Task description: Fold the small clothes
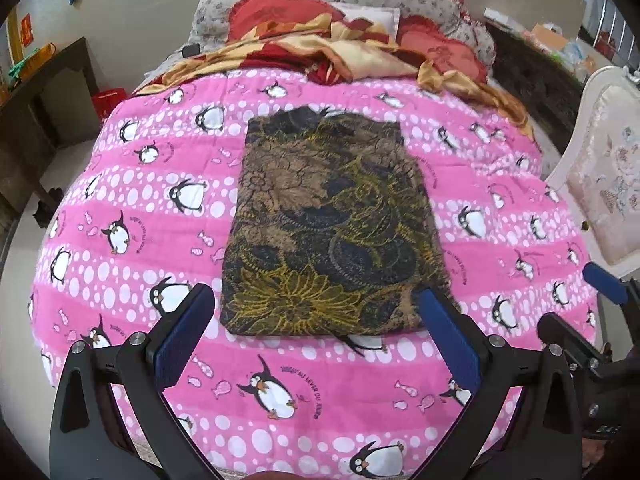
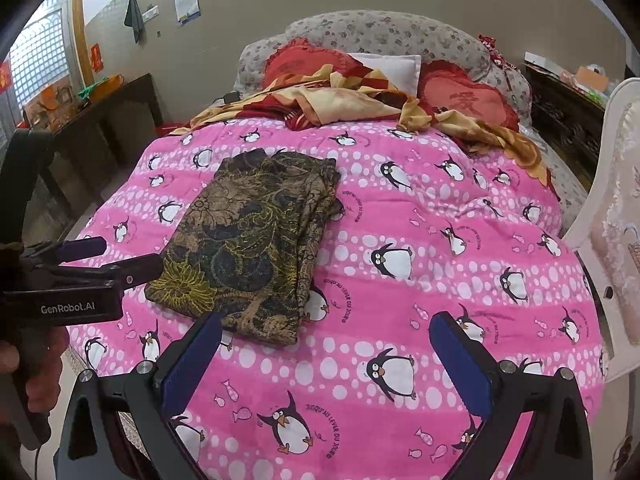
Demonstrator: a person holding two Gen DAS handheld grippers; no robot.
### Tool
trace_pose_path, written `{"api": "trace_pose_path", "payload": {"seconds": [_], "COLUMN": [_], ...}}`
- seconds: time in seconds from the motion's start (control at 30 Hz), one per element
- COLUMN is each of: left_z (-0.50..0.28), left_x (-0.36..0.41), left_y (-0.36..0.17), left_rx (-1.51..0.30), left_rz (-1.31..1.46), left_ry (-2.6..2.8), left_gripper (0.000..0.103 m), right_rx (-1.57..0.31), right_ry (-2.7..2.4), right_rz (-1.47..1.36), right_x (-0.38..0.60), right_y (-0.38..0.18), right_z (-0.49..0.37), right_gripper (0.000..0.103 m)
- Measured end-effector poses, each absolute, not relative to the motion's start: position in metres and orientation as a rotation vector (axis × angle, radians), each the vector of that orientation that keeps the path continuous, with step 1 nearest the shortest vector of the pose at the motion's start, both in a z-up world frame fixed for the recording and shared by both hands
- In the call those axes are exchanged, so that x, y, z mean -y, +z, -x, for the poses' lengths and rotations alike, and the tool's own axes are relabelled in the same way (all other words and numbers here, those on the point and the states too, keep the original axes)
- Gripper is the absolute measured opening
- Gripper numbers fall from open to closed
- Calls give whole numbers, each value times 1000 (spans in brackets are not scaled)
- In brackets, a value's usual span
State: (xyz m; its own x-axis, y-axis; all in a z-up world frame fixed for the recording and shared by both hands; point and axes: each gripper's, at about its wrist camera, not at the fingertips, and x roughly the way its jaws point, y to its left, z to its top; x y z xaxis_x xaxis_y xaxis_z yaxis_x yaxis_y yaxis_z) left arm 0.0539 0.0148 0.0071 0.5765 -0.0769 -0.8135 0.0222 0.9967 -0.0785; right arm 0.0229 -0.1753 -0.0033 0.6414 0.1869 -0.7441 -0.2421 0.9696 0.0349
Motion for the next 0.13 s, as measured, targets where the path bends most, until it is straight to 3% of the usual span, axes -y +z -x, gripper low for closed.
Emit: {"api": "trace_pose_path", "payload": {"seconds": [0.13], "left_z": [-52], "left_x": [-14], "left_y": [6], "left_rx": [-943], "left_rz": [35], "left_ry": [-35], "left_gripper": [103], "right_rx": [-845], "right_ry": [248], "right_rz": [67], "right_x": [175], "right_y": [-4], "right_z": [-24], "right_gripper": [103]}}
